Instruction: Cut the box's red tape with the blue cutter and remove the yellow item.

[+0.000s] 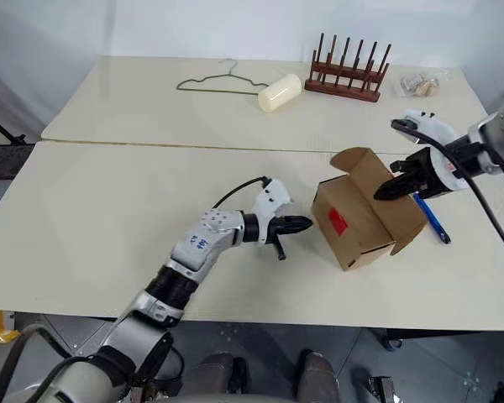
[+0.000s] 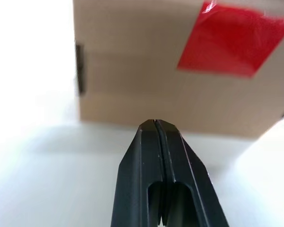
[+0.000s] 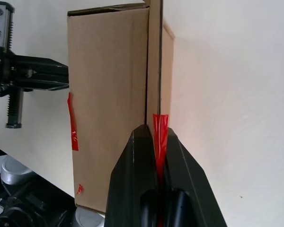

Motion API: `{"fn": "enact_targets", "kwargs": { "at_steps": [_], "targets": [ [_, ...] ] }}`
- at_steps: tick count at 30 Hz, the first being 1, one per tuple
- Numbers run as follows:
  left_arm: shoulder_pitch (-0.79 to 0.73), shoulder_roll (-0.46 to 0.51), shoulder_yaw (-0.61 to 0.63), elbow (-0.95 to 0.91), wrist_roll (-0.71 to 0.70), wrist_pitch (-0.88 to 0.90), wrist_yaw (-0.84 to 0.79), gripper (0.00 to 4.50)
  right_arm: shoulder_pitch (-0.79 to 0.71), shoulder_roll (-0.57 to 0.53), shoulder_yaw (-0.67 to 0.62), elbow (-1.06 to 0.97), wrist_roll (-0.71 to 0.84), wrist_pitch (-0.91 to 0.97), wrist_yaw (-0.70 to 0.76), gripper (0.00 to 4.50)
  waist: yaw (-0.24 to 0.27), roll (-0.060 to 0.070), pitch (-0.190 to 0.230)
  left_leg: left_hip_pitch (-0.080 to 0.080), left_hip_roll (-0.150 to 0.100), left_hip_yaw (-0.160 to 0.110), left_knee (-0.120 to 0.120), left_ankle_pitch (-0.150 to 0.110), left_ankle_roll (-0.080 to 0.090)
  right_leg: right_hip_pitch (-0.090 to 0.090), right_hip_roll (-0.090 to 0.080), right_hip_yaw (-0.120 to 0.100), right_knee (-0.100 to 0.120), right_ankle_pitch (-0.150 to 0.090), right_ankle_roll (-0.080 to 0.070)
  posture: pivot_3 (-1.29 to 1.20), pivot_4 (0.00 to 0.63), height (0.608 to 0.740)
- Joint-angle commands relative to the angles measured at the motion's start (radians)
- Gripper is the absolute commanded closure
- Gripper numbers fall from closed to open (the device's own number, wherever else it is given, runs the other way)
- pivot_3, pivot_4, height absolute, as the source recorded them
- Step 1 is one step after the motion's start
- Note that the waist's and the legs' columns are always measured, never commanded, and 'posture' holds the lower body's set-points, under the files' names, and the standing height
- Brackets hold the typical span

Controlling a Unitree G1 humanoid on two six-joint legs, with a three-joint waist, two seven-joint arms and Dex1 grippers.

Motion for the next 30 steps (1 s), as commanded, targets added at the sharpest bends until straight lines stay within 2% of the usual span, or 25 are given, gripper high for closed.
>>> {"fn": "enact_targets", "kwargs": {
  "at_steps": [1,5,9,12,20,25,30],
  "targets": [
    [0.014,0.033,0.017,-0.152,-0.032,0.066,-0.021,4.50,0.029,0.039,-0.010,0.037,0.052,0.014,-0.088,4.49,-0.008,-0.001,-0.001,0.000,0.000,0.000,0.001,0.000,0.000,0.000,0.000,0.000,0.000,0.000,0.000,0.00,0.150,0.740],
    [-0.012,0.100,0.052,-0.336,-0.117,0.188,-0.084,4.50,0.019,0.059,-0.033,0.087,0.119,0.014,-0.191,4.49,-0.016,-0.001,-0.001,0.001,0.002,0.000,0.003,0.000,0.000,0.001,0.001,0.000,0.002,0.000,0.000,0.00,0.150,0.740],
    [-0.060,0.094,0.061,-0.376,-0.156,0.225,-0.086,4.50,0.009,0.059,-0.038,0.112,0.231,0.014,-0.285,4.49,-0.015,-0.001,-0.001,0.002,0.003,0.001,0.006,0.000,-0.001,0.002,0.002,0.001,0.002,0.001,-0.001,0.00,0.150,0.740],
    [-0.172,-0.018,0.056,-0.311,-0.203,0.207,-0.087,4.50,0.020,0.057,-0.043,0.123,0.337,0.014,-0.372,4.49,-0.013,-0.002,0.000,0.001,0.004,0.001,0.009,0.000,-0.001,0.004,0.002,0.001,0.002,0.001,-0.002,0.00,0.150,0.740],
    [-0.279,-0.131,-0.049,-0.050,-0.107,0.053,-0.091,4.50,0.051,0.098,-0.136,0.184,0.462,0.014,-0.604,4.49,-0.022,-0.003,0.000,0.009,0.006,0.004,0.009,0.000,-0.001,0.010,0.005,0.003,0.003,0.002,-0.003,0.00,0.150,0.740],
    [-0.239,-0.119,-0.111,-0.058,-0.078,0.073,-0.109,4.50,0.065,0.098,-0.174,0.188,0.529,0.014,-0.695,4.49,-0.021,-0.003,0.000,0.009,0.007,0.004,0.010,0.000,-0.001,0.010,0.005,0.004,0.002,0.002,-0.004,0.00,0.150,0.740],
    [-0.232,-0.101,-0.165,-0.003,0.014,0.057,-0.062,4.50,0.097,0.098,-0.207,0.181,0.599,0.014,-0.770,4.49,-0.019,-0.004,0.000,0.009,0.007,0.004,0.011,0.000,-0.001,0.010,0.005,0.005,0.002,0.003,-0.005,0.00,0.150,0.740]
  ]
}}
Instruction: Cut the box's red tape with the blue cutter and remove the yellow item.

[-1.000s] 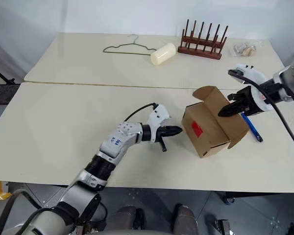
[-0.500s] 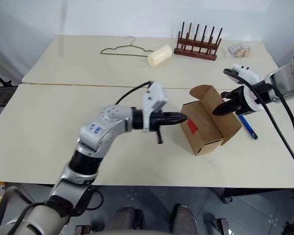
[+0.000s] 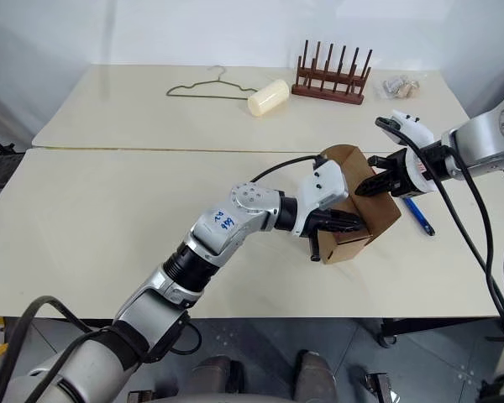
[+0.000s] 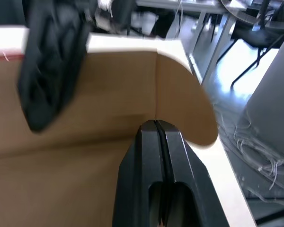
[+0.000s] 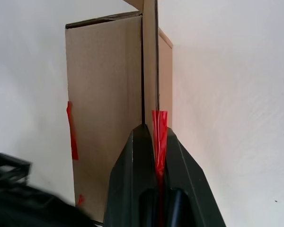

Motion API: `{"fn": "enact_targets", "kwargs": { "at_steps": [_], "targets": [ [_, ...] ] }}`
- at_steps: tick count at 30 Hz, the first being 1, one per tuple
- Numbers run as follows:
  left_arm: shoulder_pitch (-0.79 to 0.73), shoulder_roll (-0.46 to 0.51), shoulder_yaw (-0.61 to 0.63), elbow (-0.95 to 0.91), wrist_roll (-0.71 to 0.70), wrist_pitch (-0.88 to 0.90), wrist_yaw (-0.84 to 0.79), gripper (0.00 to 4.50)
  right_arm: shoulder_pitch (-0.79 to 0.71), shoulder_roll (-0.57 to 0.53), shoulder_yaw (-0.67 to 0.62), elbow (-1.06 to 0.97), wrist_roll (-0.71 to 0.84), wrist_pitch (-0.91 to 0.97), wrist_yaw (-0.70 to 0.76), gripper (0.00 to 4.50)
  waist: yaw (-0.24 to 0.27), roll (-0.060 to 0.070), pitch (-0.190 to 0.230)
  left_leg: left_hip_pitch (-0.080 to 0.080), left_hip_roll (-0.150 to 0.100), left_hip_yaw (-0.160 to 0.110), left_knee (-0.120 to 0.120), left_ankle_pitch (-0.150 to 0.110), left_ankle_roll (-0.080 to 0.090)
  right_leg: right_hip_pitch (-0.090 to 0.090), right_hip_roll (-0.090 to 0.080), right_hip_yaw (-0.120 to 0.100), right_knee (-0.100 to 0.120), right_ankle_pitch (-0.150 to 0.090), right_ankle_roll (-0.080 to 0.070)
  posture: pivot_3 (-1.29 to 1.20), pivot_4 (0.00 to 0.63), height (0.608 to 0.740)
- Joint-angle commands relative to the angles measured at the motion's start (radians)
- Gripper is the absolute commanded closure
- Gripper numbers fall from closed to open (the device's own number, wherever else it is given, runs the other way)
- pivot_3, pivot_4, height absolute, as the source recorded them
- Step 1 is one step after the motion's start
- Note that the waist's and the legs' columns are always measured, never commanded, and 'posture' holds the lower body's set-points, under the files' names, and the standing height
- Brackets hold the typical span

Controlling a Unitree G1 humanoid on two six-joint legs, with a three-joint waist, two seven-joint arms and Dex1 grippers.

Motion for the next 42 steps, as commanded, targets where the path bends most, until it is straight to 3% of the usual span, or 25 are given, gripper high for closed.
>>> {"fn": "enact_targets", "kwargs": {
  "at_steps": [1,10,15,22,32,36,42],
  "targets": [
    [-0.002,0.022,-0.040,-0.006,0.070,-0.006,0.026,4.50,0.043,0.005,-0.001,-0.002,0.048,0.005,-0.065,4.49,0.001,0.000,0.000,0.000,0.000,0.000,0.000,0.000,0.000,0.000,0.000,0.000,0.000,0.000,0.000,0.00,0.150,0.740],
    [0.031,0.123,-0.057,-0.009,0.152,0.027,0.065,4.50,0.085,-0.046,-0.006,-0.045,0.043,0.005,-0.030,4.49,0.005,0.000,0.000,0.004,0.001,-0.001,0.000,-0.001,0.001,0.004,0.000,0.001,-0.001,0.000,-0.001,0.00,0.150,0.740],
    [0.087,0.180,-0.069,-0.077,0.126,0.116,0.017,4.50,0.056,-0.072,0.024,-0.049,-0.110,0.005,0.109,4.49,0.007,0.000,-0.001,0.004,0.001,-0.002,0.000,-0.001,0.001,0.004,0.000,0.001,-0.001,0.000,-0.001,0.00,0.150,0.740],
    [0.093,0.127,0.009,-0.044,0.105,0.084,0.071,4.50,0.047,-0.034,0.057,-0.088,-0.214,0.005,0.290,4.49,0.008,-0.002,-0.001,0.005,0.001,-0.002,0.000,-0.001,0.001,0.005,0.000,0.001,-0.001,0.000,-0.001,0.00,0.150,0.740],
    [0.079,0.130,0.056,-0.055,0.097,0.048,0.071,4.50,0.105,-0.012,0.048,-0.115,-0.226,0.005,0.336,4.49,0.006,-0.002,-0.002,0.005,0.001,-0.002,0.000,-0.001,0.001,0.005,0.000,0.000,-0.001,0.000,-0.001,0.00,0.150,0.740],
    [0.034,0.090,0.077,-0.017,0.082,0.029,0.069,4.50,0.101,0.002,0.043,-0.114,-0.180,0.005,0.335,4.49,0.006,-0.002,-0.002,0.005,0.001,-0.002,0.000,-0.001,0.001,0.005,0.000,0.000,-0.001,0.000,-0.001,0.00,0.150,0.740],
    [0.039,0.114,0.067,-0.071,0.086,0.060,0.046,4.50,0.082,0.011,0.077,-0.115,0.002,0.005,0.287,4.49,0.000,-0.002,-0.002,0.006,0.002,-0.002,-0.002,-0.002,0.000,0.005,0.001,0.000,-0.001,0.000,-0.001,0.00,0.150,0.740]
  ]
}}
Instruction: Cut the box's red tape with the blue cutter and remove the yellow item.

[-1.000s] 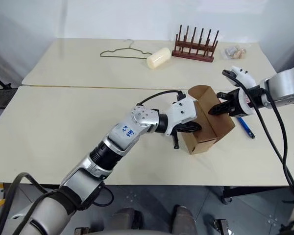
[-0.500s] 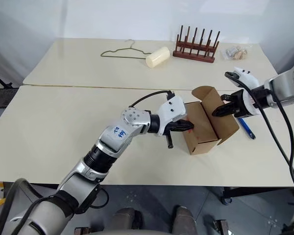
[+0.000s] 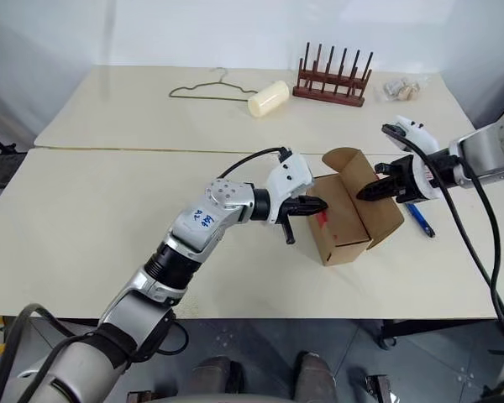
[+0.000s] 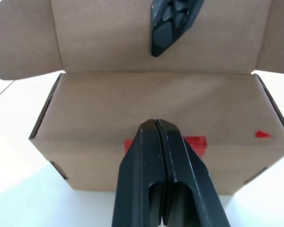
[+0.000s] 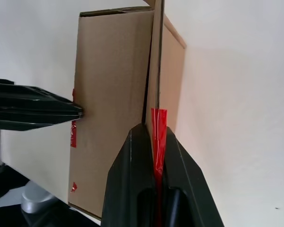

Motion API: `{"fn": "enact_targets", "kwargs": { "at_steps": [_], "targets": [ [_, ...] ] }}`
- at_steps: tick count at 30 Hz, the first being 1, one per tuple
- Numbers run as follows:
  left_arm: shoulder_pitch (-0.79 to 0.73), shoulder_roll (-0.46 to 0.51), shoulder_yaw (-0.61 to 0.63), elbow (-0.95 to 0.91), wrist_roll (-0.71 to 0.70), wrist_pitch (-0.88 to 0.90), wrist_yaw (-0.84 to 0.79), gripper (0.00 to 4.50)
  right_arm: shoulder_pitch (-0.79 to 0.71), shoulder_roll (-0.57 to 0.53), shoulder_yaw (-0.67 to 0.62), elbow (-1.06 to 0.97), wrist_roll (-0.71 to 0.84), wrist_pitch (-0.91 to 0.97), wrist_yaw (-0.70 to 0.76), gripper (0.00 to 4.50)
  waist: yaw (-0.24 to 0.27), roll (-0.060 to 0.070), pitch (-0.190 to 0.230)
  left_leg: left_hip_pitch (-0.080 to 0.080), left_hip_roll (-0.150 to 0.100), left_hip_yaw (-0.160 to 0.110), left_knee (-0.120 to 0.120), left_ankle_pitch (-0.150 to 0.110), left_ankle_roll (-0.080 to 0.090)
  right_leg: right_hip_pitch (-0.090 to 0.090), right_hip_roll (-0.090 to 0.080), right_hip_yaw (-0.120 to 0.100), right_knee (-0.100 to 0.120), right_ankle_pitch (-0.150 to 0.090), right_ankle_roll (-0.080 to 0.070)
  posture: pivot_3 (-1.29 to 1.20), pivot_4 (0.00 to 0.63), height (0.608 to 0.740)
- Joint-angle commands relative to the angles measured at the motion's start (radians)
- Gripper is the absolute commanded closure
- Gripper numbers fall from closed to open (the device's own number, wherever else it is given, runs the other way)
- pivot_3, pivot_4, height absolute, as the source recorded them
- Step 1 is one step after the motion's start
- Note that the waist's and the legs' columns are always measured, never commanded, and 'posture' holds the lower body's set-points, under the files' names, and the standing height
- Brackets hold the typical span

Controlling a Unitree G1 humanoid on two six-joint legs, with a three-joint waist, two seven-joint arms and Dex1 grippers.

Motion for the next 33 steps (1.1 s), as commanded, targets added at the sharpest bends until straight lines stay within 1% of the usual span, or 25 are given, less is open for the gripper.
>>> {"fn": "enact_targets", "kwargs": {
  "at_steps": [1,7,10,12,16,20,23,25,28,33],
  "targets": [
    [0.012,0.020,-0.022,-0.036,0.009,0.044,-0.012,4.50,0.014,0.038,0.068,-0.031,0.177,0.039,-0.016,4.49,-0.003,0.000,0.000,0.000,0.001,0.000,0.000,0.000,0.000,0.000,0.001,0.000,0.000,0.000,0.000,0.00,0.150,0.740],
    [0.022,0.070,-0.024,-0.138,-0.003,0.106,-0.035,4.50,0.008,0.060,0.086,-0.006,0.319,0.039,-0.126,4.49,-0.008,0.000,0.000,0.001,0.003,0.001,-0.001,-0.001,-0.002,0.000,0.004,0.001,-0.001,0.000,0.000,0.00,0.150,0.740],
    [0.021,0.097,-0.017,-0.244,-0.041,0.185,-0.063,4.50,0.008,0.084,0.076,0.004,0.382,0.039,-0.189,4.49,-0.010,0.000,0.000,0.001,0.004,0.001,-0.001,-0.001,-0.002,0.000,0.005,0.001,-0.001,0.000,-0.001,0.00,0.150,0.740],
    [0.018,0.108,-0.024,-0.284,-0.059,0.219,-0.079,4.50,0.011,0.096,0.063,0.016,0.399,0.039,-0.225,4.49,-0.011,0.000,0.000,0.001,0.005,0.000,-0.001,-0.001,-0.002,0.000,0.005,0.001,-0.001,0.000,-0.001,0.00,0.150,0.740],
    [0.022,0.075,-0.035,-0.299,-0.079,0.244,-0.068,4.50,0.041,0.113,0.012,0.049,0.361,0.039,-0.287,4.49,-0.003,0.000,0.000,0.001,0.005,0.001,0.001,-0.001,-0.002,0.000,0.005,0.002,-0.001,0.000,-0.001,0.00,0.150,0.740],
    [0.042,0.033,-0.070,-0.235,-0.069,0.212,-0.060,4.50,0.074,0.106,-0.028,0.050,0.336,0.039,-0.319,4.49,0.006,-0.001,-0.001,0.001,0.005,0.001,0.004,-0.001,-0.002,0.002,0.005,0.002,-0.001,0.001,-0.002,0.00,0.150,0.740],
    [0.056,0.033,-0.078,-0.228,-0.073,0.214,-0.074,4.50,0.083,0.105,-0.050,0.046,0.309,0.039,-0.328,4.49,0.005,-0.002,-0.001,0.002,0.007,0.000,0.005,-0.001,-0.002,0.003,0.006,0.003,-0.001,0.002,-0.004,0.00,0.150,0.740],
    [0.074,0.042,-0.097,-0.228,-0.071,0.218,-0.085,4.50,0.078,0.100,-0.072,0.058,0.261,0.039,-0.325,4.49,0.004,-0.002,-0.002,0.002,0.011,0.000,0.005,-0.001,-0.002,0.002,0.007,0.004,-0.001,0.002,-0.004,0.00,0.150,0.740],
    [0.095,0.040,-0.102,-0.211,-0.075,0.211,-0.086,4.50,0.069,0.076,-0.077,0.039,0.183,0.039,-0.279,4.49,0.002,-0.001,-0.002,0.002,0.013,0.001,0.005,-0.001,-0.002,0.002,0.009,0.004,-0.002,0.003,-0.005,0.00,0.150,0.740],
    [0.103,0.008,-0.089,-0.097,-0.059,0.139,-0.055,4.50,0.064,0.066,-0.063,-0.010,0.030,0.039,-0.164,4.49,0.002,0.001,-0.004,0.002,0.012,0.002,0.003,-0.002,-0.003,-0.001,0.010,0.006,-0.002,0.003,-0.006,0.00,0.150,0.740]
  ]
}}
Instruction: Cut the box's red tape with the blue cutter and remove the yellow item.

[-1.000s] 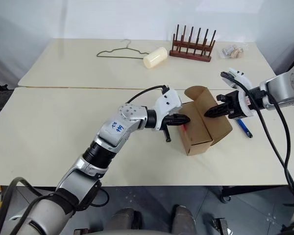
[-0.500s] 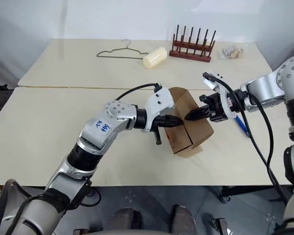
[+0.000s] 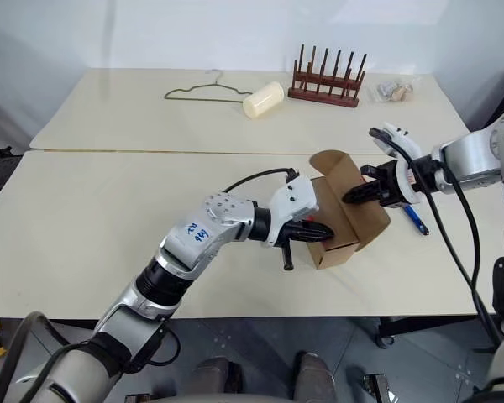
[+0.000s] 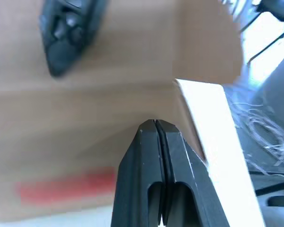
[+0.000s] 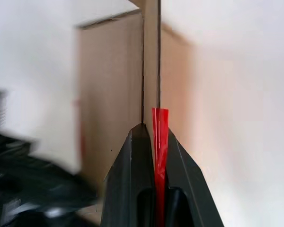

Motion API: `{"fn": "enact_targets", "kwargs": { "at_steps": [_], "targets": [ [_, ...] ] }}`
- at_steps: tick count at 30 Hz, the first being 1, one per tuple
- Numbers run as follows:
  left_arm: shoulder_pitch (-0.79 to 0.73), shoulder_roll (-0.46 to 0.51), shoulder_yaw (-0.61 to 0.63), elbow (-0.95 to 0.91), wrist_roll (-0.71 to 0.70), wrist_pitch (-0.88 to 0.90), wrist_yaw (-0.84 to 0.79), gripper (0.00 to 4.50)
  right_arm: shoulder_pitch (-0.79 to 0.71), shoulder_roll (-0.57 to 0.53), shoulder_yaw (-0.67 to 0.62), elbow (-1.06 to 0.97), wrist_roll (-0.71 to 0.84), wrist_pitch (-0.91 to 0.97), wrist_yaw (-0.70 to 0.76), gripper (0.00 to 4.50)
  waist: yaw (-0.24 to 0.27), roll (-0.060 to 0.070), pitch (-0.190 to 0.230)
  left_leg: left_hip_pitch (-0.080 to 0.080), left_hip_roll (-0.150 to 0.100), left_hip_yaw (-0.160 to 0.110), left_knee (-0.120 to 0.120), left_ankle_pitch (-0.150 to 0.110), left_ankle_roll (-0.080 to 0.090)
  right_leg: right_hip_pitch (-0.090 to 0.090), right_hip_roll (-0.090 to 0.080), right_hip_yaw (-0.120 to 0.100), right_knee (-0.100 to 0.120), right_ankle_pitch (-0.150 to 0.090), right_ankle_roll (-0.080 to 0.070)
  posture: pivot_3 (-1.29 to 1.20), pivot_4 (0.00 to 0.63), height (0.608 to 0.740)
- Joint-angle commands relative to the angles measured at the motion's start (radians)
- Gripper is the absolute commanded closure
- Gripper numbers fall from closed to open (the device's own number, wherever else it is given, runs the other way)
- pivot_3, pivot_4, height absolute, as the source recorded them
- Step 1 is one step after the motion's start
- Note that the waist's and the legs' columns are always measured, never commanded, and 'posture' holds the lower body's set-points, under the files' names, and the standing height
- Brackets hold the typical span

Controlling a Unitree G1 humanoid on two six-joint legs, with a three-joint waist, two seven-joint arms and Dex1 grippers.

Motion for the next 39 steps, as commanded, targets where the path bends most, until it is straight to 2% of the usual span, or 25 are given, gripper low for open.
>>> {"fn": "enact_targets", "kwargs": {
  "at_steps": [1,5,8,17,21,31,39],
  "targets": [
    [0.025,-0.013,-0.020,0.115,0.024,-0.037,0.028,4.50,0.015,0.014,0.037,-0.030,-0.117,0.021,0.073,4.49,0.002,0.000,0.000,0.000,0.000,0.000,0.000,0.000,0.000,0.000,0.000,0.000,0.000,0.000,0.000,0.00,0.150,0.740],
    [0.036,-0.018,-0.021,0.159,0.047,-0.063,0.055,4.50,0.030,0.013,0.037,-0.060,-0.225,0.021,0.157,4.49,0.004,-0.001,-0.001,0.000,0.000,0.000,0.003,0.000,0.000,0.002,0.000,0.000,0.000,0.001,-0.001,0.00,0.150,0.740],
    [0.055,0.018,-0.049,0.136,0.058,-0.032,0.047,4.50,0.022,-0.002,0.055,-0.074,-0.324,0.004,0.233,4.49,0.004,-0.001,-0.002,0.000,0.002,0.000,0.003,0.000,0.001,0.002,-0.001,0.001,0.000,0.001,-0.002,0.00,0.150,0.740],
    [0.100,0.111,-0.068,0.053,0.035,0.054,0.031,4.50,-0.063,-0.039,0.269,0.039,-0.683,-0.222,0.597,4.49,-0.013,-0.001,-0.005,0.001,0.002,0.000,0.001,0.000,0.001,0.000,-0.001,0.001,0.000,0.001,-0.002,0.00,0.150,0.740],
    [0.126,0.131,-0.052,0.025,0.028,0.070,0.050,4.50,-0.081,-0.013,0.302,0.101,-0.790,-0.276,0.701,4.49,-0.020,0.001,-0.005,0.001,0.001,0.001,0.000,0.000,0.000,0.000,0.000,0.000,0.000,0.001,-0.002,0.00,0.150,0.740],
    [0.198,0.215,0.000,-0.143,-0.003,0.157,0.083,4.50,-0.056,-0.008,0.316,0.004,-0.909,-0.274,0.894,4.49,-0.021,0.001,-0.005,0.002,0.001,0.000,0.000,0.000,-0.001,0.001,0.000,0.000,0.000,0.001,-0.002,0.00,0.150,0.740],
    [0.218,0.222,0.096,-0.253,-0.049,0.213,0.130,4.50,-0.040,0.035,0.228,-0.133,-0.886,-0.143,0.878,4.49,-0.021,0.001,-0.005,0.002,0.003,0.000,0.001,-0.001,-0.002,0.001,0.000,0.000,0.000,0.001,-0.002,0.00,0.150,0.740]
  ]
}}
